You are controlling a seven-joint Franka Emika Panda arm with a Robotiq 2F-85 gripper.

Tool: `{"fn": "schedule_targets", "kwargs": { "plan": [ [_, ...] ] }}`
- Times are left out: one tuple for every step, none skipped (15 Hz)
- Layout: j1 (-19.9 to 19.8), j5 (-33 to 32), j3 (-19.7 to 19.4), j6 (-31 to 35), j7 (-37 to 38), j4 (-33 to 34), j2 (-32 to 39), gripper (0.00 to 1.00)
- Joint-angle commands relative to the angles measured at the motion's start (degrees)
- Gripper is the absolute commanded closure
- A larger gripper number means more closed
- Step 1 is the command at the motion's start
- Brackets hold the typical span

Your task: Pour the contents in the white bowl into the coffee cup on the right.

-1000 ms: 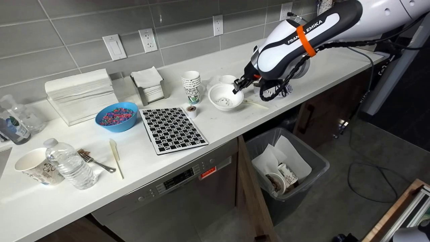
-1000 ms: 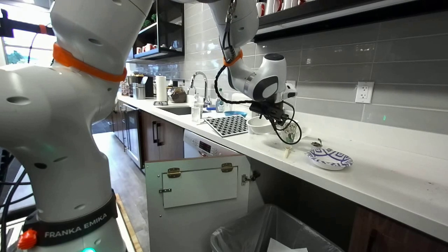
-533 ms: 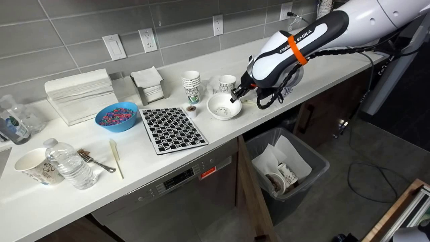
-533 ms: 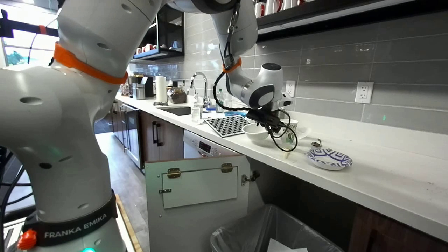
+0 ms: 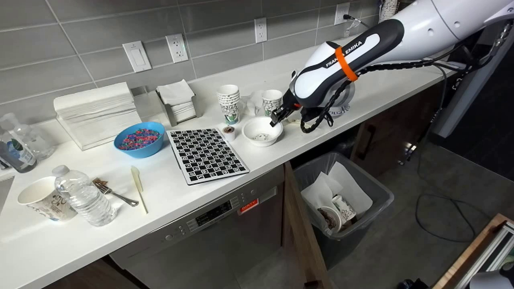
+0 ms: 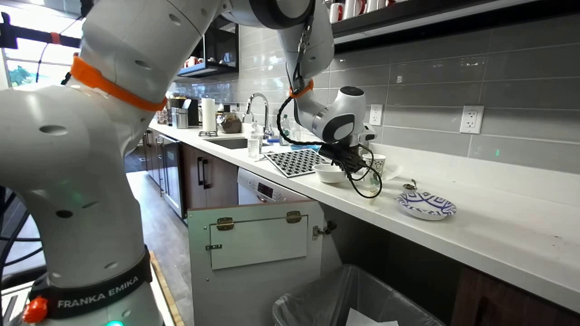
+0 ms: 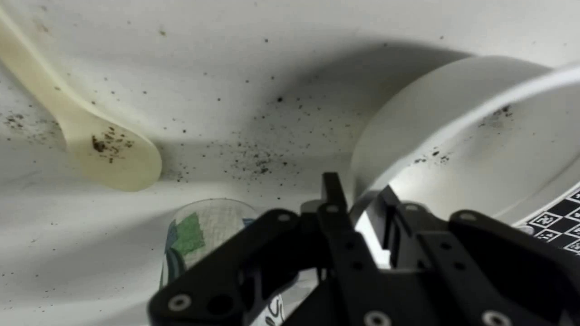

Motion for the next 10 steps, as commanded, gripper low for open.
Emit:
{"fn": "schedule_targets", "kwargs": {
  "plan": [
    [1.78,1.93,-1.51,-2.69,-1.62,2.28,0.84,0.47],
    [1.81,2.09,-1.4,-2.68,-1.79,2.23,0.56,0.38],
    [2.27,1.78,-1.83,-2.35,-1.69,1.83,-0.17,0.31],
    [2.54,1.6,-2.03,-2.2,-1.74,1.65,-0.65,0.24],
    [3.51,0.7,-3.14,-2.07,-1.51,1.01,-1.72,0.16],
    [3.92,0.54,-3.38,-2.26,-1.88,0.55,-2.52,0.07],
    [4.41,0.48,-3.72,-2.5,-2.08,0.05,-3.4,0.01],
    [5.31,-0.03,-4.57,-2.7,-1.99,-0.54,-4.55,0.0],
    [5.89,-0.21,-4.93,-2.67,-2.21,-1.08,-5.57,0.0],
    [6.5,-0.3,-5.37,-2.65,-2.37,-1.57,-6.57,0.0]
  ]
}}
